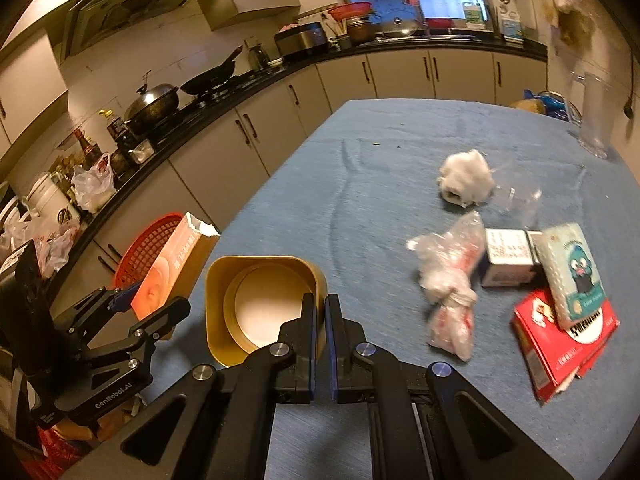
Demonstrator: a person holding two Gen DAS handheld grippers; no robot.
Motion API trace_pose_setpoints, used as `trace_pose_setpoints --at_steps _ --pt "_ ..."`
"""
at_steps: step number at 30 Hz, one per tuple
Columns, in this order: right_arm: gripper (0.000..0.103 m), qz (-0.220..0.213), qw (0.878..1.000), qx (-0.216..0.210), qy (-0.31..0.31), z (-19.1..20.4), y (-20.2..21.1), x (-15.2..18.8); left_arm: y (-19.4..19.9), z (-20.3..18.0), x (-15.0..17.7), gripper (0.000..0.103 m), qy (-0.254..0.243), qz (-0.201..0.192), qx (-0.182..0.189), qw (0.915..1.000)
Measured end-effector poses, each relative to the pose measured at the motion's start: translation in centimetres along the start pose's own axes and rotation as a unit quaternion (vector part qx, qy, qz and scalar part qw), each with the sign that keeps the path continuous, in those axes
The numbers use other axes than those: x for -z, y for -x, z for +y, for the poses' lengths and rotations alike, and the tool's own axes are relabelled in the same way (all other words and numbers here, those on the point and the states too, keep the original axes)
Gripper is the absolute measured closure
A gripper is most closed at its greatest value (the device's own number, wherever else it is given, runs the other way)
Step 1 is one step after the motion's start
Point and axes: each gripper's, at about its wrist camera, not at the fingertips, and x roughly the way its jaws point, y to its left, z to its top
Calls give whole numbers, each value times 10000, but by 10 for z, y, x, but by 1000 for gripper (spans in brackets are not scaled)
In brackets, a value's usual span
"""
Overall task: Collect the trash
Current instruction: 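Carry the orange box and tan cup over the red basket with both tools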
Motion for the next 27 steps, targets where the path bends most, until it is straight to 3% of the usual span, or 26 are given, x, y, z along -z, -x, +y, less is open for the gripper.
trace_pose_setpoints --at_steps 16,27 --pt "98 144 9987 -319 379 53 -22 -21 22 57 4 52 498 -142 -433 9977" --pt "98 331 9946 -678 712 109 -51 -43 40 120 7 52 893 -256 -930 9913"
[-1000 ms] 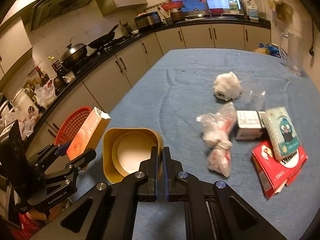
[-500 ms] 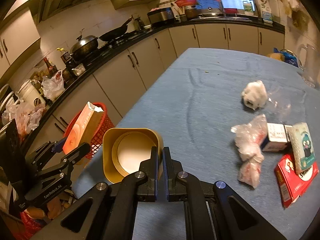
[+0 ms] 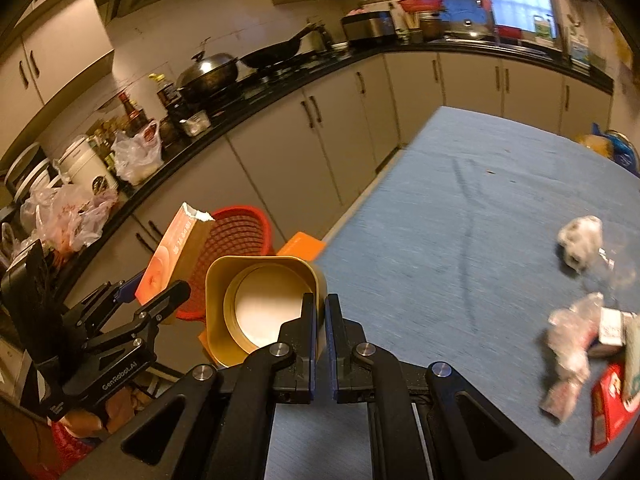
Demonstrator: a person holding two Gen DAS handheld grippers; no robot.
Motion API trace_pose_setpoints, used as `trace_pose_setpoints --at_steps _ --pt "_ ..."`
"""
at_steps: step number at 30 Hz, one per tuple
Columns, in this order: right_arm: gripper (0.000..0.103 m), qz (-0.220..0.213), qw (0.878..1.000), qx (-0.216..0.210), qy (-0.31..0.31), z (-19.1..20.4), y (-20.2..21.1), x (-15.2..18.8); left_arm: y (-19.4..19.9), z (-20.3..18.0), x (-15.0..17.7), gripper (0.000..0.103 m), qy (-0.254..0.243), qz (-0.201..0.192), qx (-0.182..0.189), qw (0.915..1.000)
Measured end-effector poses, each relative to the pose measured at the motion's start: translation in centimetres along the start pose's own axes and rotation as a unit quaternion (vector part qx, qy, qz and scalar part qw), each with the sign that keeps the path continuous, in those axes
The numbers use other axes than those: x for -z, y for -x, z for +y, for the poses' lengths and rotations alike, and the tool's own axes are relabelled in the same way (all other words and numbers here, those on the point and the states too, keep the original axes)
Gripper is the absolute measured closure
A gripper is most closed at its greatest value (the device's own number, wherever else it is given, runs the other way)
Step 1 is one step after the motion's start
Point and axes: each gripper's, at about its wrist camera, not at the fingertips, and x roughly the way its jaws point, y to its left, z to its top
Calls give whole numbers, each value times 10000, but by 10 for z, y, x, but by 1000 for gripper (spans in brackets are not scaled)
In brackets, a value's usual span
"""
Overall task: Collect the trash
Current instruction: 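Carry the orange box and tan cup over the red basket with both tools, then open both tools to drop the orange box and tan cup into the basket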
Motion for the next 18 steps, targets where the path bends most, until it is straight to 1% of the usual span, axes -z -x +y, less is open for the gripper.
trace_pose_setpoints --at_steps 5,10,14,18 --pt "98 103 9997 -179 131 24 -24 -15 -4 36 0 52 200 33 -273 9994" --pt "98 294 9985 -346 301 53 -57 -34 -27 71 3 52 429 262 -469 9976" --pt "98 449 9977 -298 414 68 -89 -47 -51 92 7 53 621 489 -626 9949" --pt "98 688 9962 -217 489 76 -128 -54 -72 107 12 53 856 715 -634 9917"
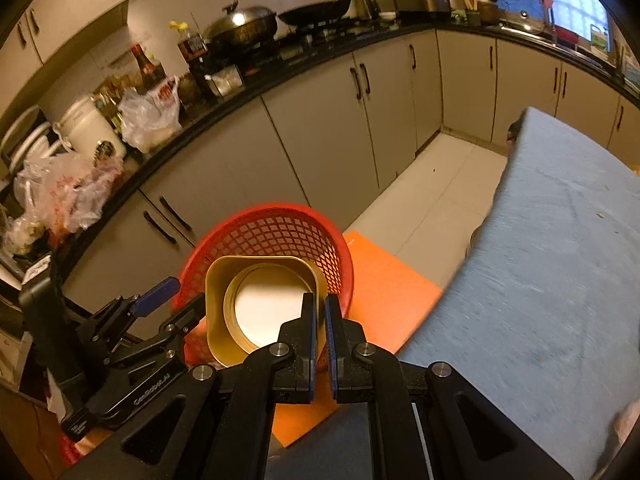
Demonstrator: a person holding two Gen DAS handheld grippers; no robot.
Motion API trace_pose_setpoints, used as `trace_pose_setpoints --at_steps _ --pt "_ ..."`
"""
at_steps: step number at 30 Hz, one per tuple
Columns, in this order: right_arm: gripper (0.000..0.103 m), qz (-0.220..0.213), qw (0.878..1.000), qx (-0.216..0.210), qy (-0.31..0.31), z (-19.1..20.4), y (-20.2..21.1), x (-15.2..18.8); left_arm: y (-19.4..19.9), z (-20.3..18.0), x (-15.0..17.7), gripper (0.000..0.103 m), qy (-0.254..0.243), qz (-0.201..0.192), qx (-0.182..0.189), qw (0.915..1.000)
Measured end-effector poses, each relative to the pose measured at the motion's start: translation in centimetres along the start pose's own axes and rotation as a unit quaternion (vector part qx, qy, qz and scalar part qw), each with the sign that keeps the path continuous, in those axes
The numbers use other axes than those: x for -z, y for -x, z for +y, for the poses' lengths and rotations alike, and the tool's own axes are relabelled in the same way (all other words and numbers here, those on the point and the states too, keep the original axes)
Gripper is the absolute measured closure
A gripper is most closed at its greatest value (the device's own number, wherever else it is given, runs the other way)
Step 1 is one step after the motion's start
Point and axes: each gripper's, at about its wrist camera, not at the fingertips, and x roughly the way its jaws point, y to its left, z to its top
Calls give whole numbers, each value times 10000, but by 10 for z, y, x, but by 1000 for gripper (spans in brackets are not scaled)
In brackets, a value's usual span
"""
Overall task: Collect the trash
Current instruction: 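Open both tools to drop the orange box and tan cup into the basket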
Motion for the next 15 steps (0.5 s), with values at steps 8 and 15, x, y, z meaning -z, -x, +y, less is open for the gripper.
trace_pose_setpoints --at_steps 8,15 --pt "97 433 9989 70 179 11 -49 -4 -11 11 7 53 184 95 33 9998" --pt "90 479 9980 91 390 11 -64 3 -5 17 10 53 375 8 195 9991"
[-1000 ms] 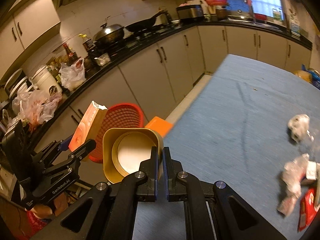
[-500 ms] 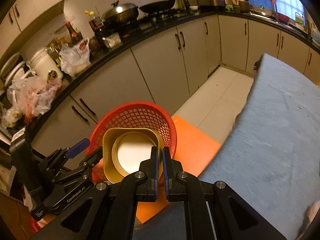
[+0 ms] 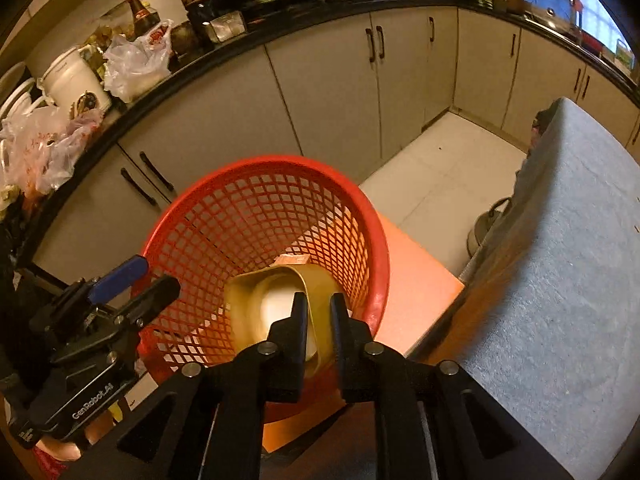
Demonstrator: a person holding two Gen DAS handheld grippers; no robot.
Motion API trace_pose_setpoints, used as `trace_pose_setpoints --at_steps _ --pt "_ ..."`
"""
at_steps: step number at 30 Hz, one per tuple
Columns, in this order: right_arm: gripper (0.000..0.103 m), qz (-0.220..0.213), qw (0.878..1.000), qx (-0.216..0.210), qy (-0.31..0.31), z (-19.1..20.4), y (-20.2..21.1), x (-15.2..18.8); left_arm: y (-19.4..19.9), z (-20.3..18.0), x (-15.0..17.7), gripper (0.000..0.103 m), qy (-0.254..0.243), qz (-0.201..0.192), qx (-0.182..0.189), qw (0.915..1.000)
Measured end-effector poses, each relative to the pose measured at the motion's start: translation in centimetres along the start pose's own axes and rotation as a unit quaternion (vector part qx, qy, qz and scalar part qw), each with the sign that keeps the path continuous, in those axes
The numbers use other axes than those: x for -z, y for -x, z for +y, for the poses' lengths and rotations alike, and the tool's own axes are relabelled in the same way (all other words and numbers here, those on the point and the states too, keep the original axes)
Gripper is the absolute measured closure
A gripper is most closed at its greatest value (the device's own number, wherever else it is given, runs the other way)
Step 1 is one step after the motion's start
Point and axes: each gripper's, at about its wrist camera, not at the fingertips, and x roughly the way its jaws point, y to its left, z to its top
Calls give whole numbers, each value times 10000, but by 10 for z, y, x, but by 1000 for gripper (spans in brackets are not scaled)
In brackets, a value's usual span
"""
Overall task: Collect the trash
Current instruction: 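Open both tools to drop the orange box and tan cup into the basket, then move both tools back to the table toward the remaining trash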
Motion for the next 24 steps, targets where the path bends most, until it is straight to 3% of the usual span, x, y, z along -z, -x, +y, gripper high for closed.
trace_pose_setpoints --at_steps 6,14,21,23,24 --pt "90 -270 9992 -277 96 3 9 -2 10 -8 -1 53 1 -126 -53 9999" --pt "90 -356 9990 -254 -33 -7 17 -2 18 -20 0 53 84 -122 19 9999" --pt "90 -708 9965 -400 -199 -12 58 -8 37 -34 4 52 1 -157 70 9999" --pt "87 -808 9956 -422 -218 -15 74 -4 44 -45 5 49 -109 -208 84 9997" --pt "81 -844 9955 -376 -219 -17 82 -1 46 -49 5 47 -131 -224 102 9996"
